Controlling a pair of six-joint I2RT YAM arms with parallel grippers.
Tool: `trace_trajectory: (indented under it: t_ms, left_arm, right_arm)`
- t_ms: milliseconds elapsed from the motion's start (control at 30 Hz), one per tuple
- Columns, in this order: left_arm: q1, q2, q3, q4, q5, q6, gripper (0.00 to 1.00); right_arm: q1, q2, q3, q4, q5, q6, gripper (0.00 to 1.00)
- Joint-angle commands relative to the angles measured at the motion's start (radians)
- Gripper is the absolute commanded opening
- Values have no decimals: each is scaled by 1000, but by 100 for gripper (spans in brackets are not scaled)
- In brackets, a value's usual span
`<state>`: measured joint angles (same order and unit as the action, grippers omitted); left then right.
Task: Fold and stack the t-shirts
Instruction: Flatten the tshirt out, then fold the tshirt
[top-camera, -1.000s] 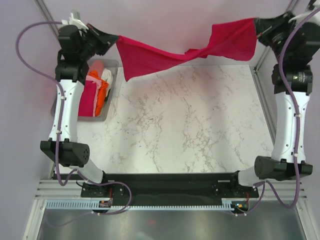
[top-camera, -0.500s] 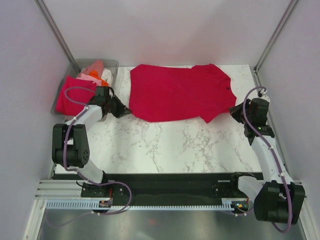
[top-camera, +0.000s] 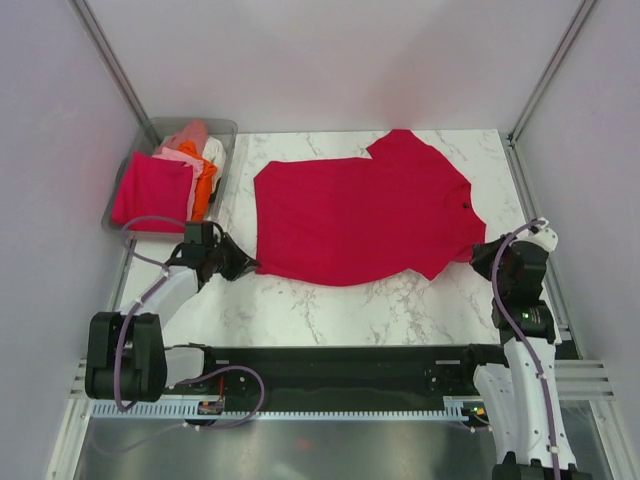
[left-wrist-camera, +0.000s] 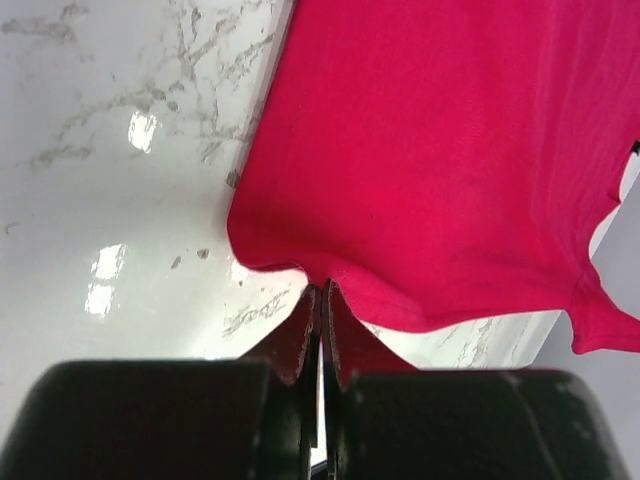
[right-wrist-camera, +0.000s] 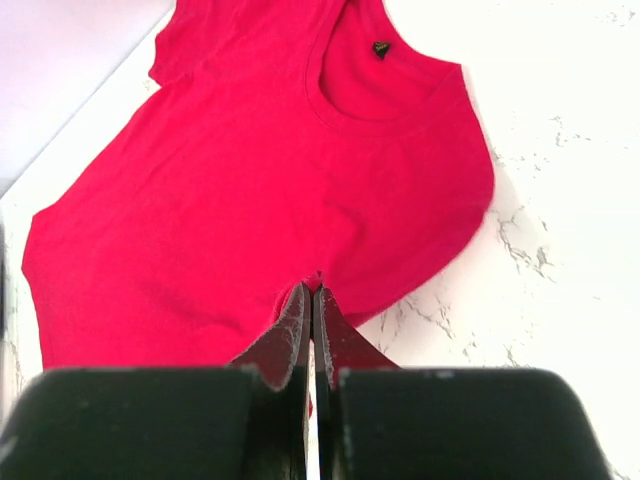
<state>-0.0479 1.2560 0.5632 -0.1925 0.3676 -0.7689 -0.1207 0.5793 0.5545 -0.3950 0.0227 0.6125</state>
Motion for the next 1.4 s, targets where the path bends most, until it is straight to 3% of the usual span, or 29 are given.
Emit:
trace_trajectory:
  t_ms: [0, 167, 500, 833, 1367]
  left_arm:
    - [2, -87, -39, 31, -22, -1, 2]
    - [2, -104, -36, 16, -36, -64, 2]
    - [2, -12, 53, 28, -18, -193, 2]
    - [11, 42, 142, 28, -52, -302, 2]
    - [36, 175, 254, 70, -101, -351, 2]
  right_arm:
    - [-2, -64, -5, -97, 34, -8, 0]
    - [-4, 22, 28, -64, 26, 1, 0]
    - [-2, 459, 257, 31, 106, -76, 0]
    - [1, 663, 443, 44, 97, -86, 0]
    - [96, 964, 697, 44, 155, -74, 0]
